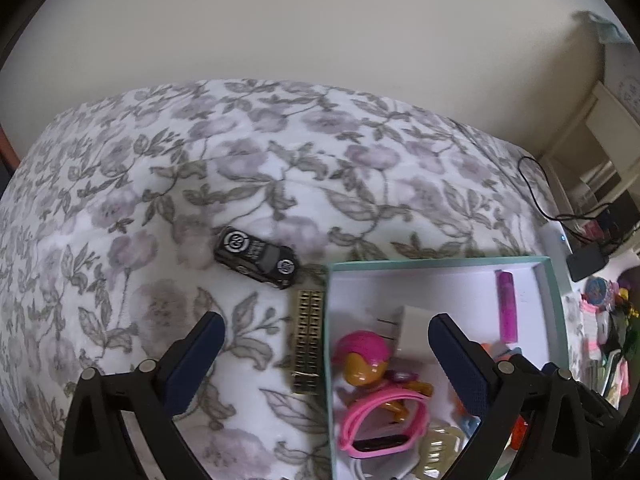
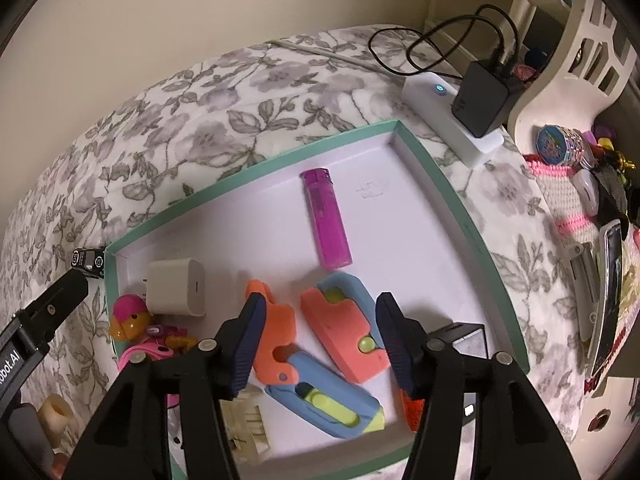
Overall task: Organize rigid objects
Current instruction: 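Move both grippers back over the pile and grasp the black toy car with the left gripper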
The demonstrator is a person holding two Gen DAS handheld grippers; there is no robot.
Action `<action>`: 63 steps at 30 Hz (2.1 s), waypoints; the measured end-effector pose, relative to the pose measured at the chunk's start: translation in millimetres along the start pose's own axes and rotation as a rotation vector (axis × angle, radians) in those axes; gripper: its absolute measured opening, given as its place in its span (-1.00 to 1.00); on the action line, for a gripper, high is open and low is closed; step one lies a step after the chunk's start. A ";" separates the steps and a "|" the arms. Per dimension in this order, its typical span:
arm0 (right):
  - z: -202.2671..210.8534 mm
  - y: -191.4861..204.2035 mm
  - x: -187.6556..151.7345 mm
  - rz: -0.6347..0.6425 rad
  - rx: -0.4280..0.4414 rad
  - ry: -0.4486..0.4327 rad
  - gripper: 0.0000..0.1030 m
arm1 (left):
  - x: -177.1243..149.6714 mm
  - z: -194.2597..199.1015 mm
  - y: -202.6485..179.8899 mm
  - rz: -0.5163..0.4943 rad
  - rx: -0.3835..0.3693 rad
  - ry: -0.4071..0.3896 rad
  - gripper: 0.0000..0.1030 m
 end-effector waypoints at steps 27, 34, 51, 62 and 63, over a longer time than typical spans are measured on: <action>33.3 88.3 0.5 0.143 0.091 -0.125 0.83 | 22.3 29.3 105.2 0.159 0.030 -0.117 1.00; 20.0 112.3 3.0 0.182 0.103 -0.112 0.83 | 28.1 -8.7 93.3 0.061 0.020 -0.054 1.00; 4.6 110.6 20.1 0.190 0.084 -0.134 0.83 | 31.2 -66.2 76.1 -0.123 0.061 0.021 0.83; -0.1 108.7 15.6 0.187 0.074 -0.111 0.83 | 27.3 -64.8 69.8 -0.131 0.040 0.032 0.52; 0.5 109.1 14.7 0.187 0.072 -0.111 0.83 | 25.9 -63.0 73.2 -0.122 0.051 0.038 0.52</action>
Point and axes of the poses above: each gripper's, at about its wrist camera, not at the fingertips, and z roughly against the way its jaws point, y to its left, x to its top, the point moved 10 cm from there along -z, roughly the way its jaws point, and after that the axes turned 15 degrees about -x, right-handed, at the moved point
